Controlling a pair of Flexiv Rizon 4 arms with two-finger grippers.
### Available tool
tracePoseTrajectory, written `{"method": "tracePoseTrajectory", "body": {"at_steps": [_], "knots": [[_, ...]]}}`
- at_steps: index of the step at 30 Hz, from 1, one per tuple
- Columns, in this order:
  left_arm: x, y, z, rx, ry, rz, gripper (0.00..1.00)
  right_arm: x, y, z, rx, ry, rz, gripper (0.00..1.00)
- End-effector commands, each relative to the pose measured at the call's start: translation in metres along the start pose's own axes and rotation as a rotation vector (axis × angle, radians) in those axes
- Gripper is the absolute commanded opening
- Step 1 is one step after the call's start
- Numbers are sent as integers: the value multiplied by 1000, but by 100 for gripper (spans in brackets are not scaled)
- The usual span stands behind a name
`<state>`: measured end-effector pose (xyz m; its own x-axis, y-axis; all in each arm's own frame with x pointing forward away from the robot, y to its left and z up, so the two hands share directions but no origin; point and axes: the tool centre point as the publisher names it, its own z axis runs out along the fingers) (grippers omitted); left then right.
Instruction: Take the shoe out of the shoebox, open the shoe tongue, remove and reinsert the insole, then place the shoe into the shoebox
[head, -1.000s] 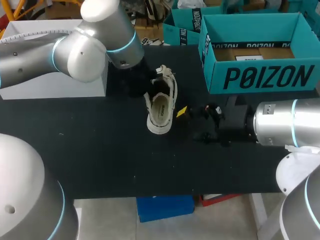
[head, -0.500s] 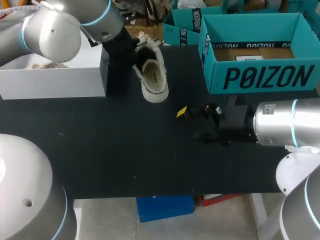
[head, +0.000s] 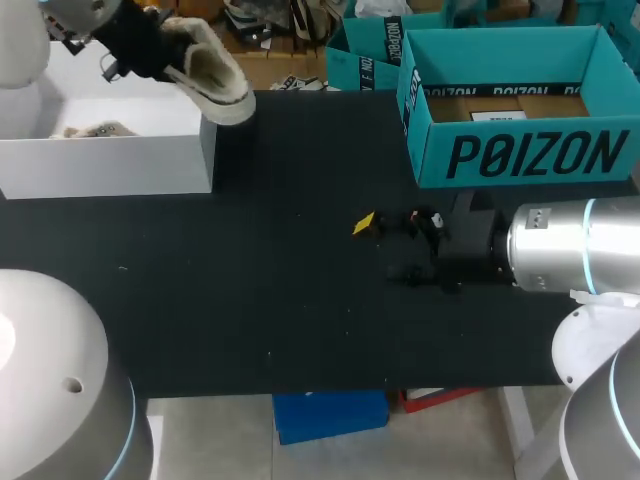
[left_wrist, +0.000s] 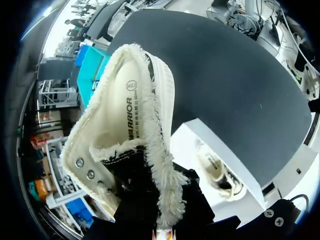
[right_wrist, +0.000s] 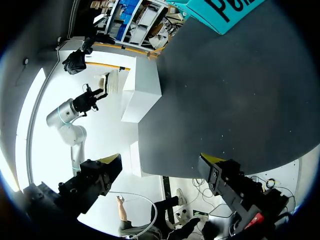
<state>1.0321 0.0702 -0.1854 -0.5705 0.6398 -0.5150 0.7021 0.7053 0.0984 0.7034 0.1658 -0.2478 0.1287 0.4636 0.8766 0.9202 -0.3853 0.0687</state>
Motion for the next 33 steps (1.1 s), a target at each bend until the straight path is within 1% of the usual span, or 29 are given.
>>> {"method": "tracePoseTrajectory", "body": {"at_steps": [1, 3, 6, 10, 17, 24, 26, 28, 33], "knots": [[29, 39, -26, -34, -1, -119, 0, 0, 0, 0, 1, 1, 0, 100], [38, 51, -28, -48, 3, -155, 0, 0, 0, 0, 1, 1, 0, 100], [51, 80, -23, -62, 14, -218, 0, 0, 0, 0, 1, 1, 0, 100], [67, 107, -17, -81, 32, -277, 0, 0, 0, 0, 1, 1, 0, 100], [80, 143, 1, -98, 56, -356, 0, 0, 0, 0, 1, 1, 0, 100], [82, 172, 26, -102, 80, -420, 0, 0, 0, 0, 1, 1, 0, 100], [81, 177, 31, -99, 76, -434, 0, 0, 0, 0, 1, 1, 0, 100], [80, 180, 34, -98, 73, -444, 0, 0, 0, 0, 1, 1, 0, 100], [80, 180, 34, -98, 73, -444, 0, 0, 0, 0, 1, 1, 0, 100]]}}
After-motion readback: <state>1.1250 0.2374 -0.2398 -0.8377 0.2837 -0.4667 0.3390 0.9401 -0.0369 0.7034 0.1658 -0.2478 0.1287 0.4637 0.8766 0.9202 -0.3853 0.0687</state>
